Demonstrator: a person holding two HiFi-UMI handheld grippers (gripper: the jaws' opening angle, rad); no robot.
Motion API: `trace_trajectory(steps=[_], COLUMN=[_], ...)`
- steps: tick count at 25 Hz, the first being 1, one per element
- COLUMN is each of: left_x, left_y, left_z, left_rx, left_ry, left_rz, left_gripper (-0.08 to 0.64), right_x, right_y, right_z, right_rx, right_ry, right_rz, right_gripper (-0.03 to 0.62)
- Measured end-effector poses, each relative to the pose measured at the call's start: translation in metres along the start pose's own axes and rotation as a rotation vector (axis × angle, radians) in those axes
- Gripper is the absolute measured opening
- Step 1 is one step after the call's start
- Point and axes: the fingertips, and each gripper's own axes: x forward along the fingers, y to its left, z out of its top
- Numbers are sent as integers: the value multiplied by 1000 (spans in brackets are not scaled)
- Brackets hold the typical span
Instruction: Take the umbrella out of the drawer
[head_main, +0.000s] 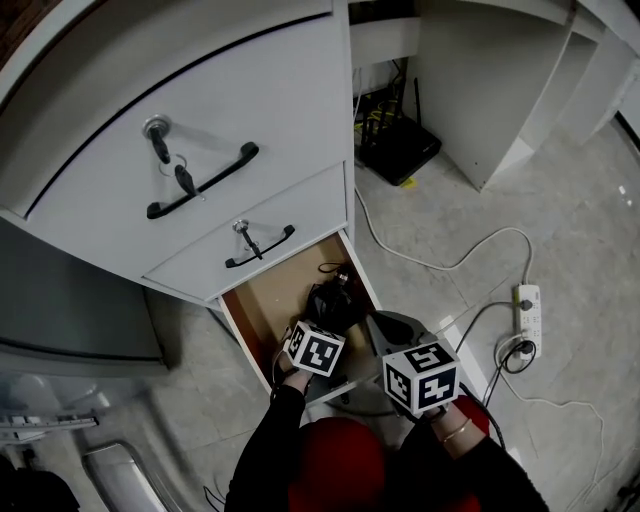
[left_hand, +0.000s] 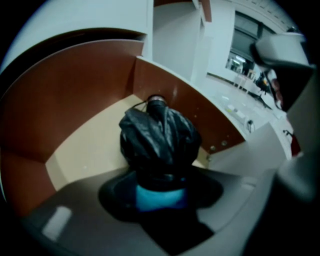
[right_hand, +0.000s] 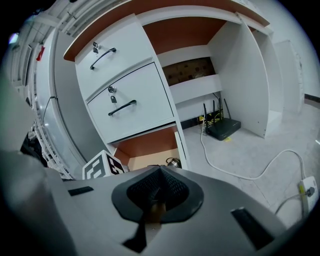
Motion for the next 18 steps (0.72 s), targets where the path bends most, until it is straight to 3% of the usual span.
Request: trace_trajectory(steps=[11, 18], left_x=[-63, -112], left_y=[0, -9], left_z=[33, 57], left_rx=[-4, 33], left_ry=[-179, -276], left_rz=[26, 34], left_gripper=[233, 233], right_x=[-14, -35], right_y=[-7, -7], right_z=[17, 38], right_rx=[2, -18], right_ry=[-46, -86], right_rz=[-15, -22], right_gripper=[-3, -3])
